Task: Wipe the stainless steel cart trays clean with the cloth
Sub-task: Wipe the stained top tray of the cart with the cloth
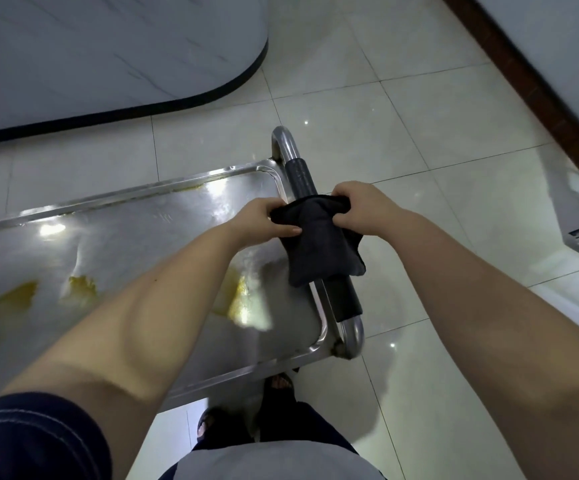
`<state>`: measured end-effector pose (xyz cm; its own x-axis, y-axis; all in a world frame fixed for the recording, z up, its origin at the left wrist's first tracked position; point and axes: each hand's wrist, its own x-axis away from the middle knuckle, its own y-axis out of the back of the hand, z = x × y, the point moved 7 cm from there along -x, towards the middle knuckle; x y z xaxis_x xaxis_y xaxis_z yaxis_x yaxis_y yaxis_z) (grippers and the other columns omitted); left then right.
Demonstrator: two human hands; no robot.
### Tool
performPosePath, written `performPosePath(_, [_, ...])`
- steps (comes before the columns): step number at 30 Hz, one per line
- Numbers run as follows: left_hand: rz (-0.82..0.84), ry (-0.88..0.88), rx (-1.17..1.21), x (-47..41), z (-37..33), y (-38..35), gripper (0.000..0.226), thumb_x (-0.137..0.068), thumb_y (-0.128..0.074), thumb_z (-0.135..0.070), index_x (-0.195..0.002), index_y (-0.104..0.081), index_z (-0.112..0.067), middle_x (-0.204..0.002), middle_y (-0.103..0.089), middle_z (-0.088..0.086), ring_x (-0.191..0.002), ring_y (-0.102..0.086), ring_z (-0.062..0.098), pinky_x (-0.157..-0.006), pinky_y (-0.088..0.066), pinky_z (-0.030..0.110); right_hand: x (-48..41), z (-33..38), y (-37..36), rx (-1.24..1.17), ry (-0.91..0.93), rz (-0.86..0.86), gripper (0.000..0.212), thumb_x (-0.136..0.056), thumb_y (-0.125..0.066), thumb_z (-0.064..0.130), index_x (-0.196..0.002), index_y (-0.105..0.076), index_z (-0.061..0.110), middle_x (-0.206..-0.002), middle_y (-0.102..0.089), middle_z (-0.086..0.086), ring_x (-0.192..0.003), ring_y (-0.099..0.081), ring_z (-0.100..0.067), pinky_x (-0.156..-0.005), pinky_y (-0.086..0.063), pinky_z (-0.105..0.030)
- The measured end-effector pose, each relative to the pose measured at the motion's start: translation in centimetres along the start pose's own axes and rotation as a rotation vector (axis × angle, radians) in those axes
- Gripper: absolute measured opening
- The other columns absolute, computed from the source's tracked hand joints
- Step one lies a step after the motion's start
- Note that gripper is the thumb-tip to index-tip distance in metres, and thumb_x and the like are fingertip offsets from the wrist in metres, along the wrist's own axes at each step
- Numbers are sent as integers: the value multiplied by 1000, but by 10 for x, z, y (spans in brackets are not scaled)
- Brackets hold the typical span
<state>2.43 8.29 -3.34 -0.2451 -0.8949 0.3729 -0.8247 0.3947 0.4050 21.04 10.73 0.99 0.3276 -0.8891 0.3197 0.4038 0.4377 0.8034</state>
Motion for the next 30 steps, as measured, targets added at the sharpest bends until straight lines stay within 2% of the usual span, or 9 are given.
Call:
performPosePath(5, [-208,-185,-152,36,-25,22,23,-75,-84,-22,-76,-61,-23,-71,-54,-10,-68,-50,3,-67,-41,20,32,28,14,148,120,-235,23,-83,-60,14,-106,-59,15,-99,-44,4,-88,-46,-16,-69,-34,-29])
performPosePath(10, [-402,-388,-384,93,-57,53,21,-75,-80,-26,-75,-59,-31,-73,-58,-18,-74,-52,1,-70,-39,23,70,83,29,334,252,-420,19,-85,-50,1,-100,-60,7,-101,-56,-9,-94,-48,-28,-74,-44,-41])
performPosePath(13, [-513,-498,-522,138,-69,68,25,-77,-77,-25,-72,-55,-36,-71,-58,-18,-73,-56,15,-72,-44,34,97,119,27,477,295,-502,21,-83,-50,-4,-99,-61,5,-98,-59,-12,-93,-48,-31,-74,-38,-40])
performPosePath(16, [-564,-430,-635,177,-62,79,13,-76,-67,-26,-71,-56,-30,-71,-60,-12,-76,-55,20,-71,-39,35,123,149,9,515,339,-523,30,-78,-53,-11,-104,-61,1,-103,-59,-16,-92,-50,-35,-74,-38,-42])
performPosePath(18, [-588,-439,-671,203,-49,81,5,-75,-64,-24,-75,-59,-27,-74,-60,-12,-78,-53,20,-73,-34,34,139,163,-10,501,336,-527,34,-76,-54,-14,-106,-60,1,-105,-57,-17,-91,-51,-35,-67,-36,-41])
performPosePath(23, [-662,-521,-746,263,-2,62,7,-70,-68,-9,-73,-64,-13,-66,-58,0,-71,-53,28,-73,-38,39,166,176,-73,438,321,-452,33,-71,-57,-12,-100,-60,2,-101,-56,-17,-90,-52,-35,-68,-43,-44])
performPosePath(26, [-540,-446,-811,275,35,44,8,-75,-71,-16,-82,-66,-18,-74,-62,0,-81,-56,28,-79,-34,38,176,167,-117,393,290,-334,35,-72,-55,-13,-102,-59,5,-98,-55,-15,-92,-51,-35,-69,-41,-41])
performPosePath(28, [-373,-404,-746,277,57,27,15,-82,-71,-24,-96,-68,-20,-88,-66,-3,-93,-55,24,-85,-31,35,181,155,-138,368,273,-228,36,-75,-54,-11,-104,-58,9,-98,-55,-9,-94,-51,-31,-67,-36,-36])
performPosePath(30, [-213,-389,-594,277,72,10,20,-81,-74,-30,-98,-68,-23,-91,-67,-5,-91,-55,18,-81,-36,29,185,144,-144,308,258,-118,33,-76,-53,-9,-100,-56,13,-93,-54,-2,-90,-52,-29,-66,-33,-34])
